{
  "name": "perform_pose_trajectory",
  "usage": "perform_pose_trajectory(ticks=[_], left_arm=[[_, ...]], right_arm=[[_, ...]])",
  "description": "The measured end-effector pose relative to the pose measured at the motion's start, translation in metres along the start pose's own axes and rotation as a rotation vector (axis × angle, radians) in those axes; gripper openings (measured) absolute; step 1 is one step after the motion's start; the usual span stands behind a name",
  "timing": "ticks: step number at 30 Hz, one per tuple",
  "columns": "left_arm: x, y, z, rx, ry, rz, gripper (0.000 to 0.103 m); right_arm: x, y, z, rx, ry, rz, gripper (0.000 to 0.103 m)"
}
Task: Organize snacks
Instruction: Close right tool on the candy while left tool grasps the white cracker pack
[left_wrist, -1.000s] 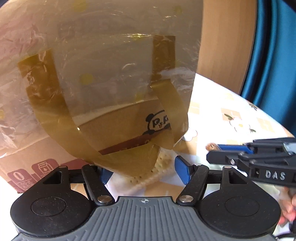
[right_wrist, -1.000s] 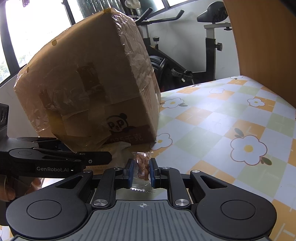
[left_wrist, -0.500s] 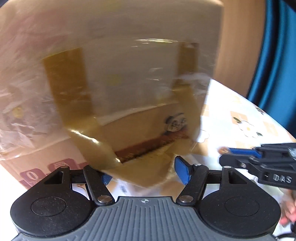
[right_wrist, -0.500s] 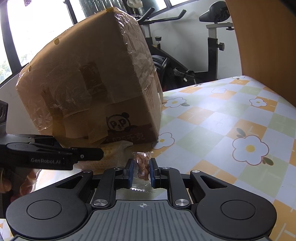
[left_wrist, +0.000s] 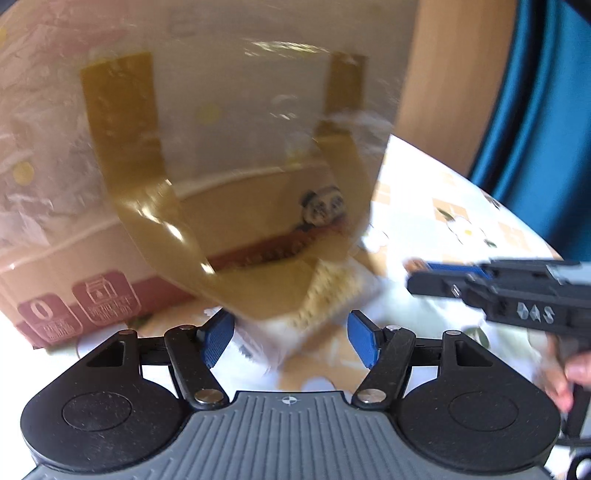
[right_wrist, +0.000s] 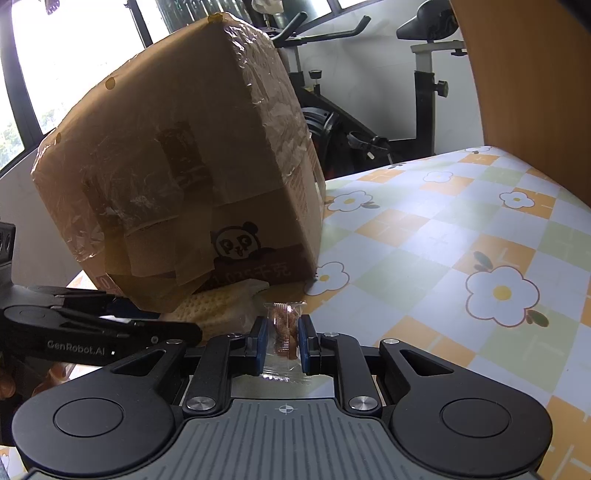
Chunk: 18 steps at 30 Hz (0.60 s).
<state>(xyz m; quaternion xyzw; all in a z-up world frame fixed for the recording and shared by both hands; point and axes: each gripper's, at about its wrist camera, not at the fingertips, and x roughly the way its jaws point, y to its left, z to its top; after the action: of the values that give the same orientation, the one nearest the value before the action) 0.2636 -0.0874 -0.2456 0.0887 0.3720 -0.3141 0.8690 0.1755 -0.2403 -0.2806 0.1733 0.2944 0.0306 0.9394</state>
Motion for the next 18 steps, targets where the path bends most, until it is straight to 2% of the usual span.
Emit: perform_pose_trajectory(ticks=[5, 7, 10, 13, 18], left_arm=[[-0.015, -0.008, -0.011, -0.036, 0.014, -0.083, 0.070], [-0.015, -0.014, -0.011, -0.004, 0.023, -0.122, 0.069], [-0.009, -0.022, -0.006, 0.040, -0.001, -0.082, 0.069], [-0.002, -0.017, 0.003, 0.026, -0.030, -0.017, 0.070], [0.012, -0.007, 0.019, -0.006, -0.013, -0.033, 0.069]], right_arm=[[0.000, 0.000, 0.000, 0.001, -0.001, 0.001, 0.016], [0.000, 0.000, 0.000, 0.000, -0.001, 0.001, 0.016], [-0.001, 0.000, 0.000, -0.002, -0.002, 0.000, 0.016], [-0.001, 0.000, 0.000, -0.003, -0.002, -0.002, 0.016], [-0.001, 0.000, -0.001, -0.006, -0.002, -0.006, 0.016]])
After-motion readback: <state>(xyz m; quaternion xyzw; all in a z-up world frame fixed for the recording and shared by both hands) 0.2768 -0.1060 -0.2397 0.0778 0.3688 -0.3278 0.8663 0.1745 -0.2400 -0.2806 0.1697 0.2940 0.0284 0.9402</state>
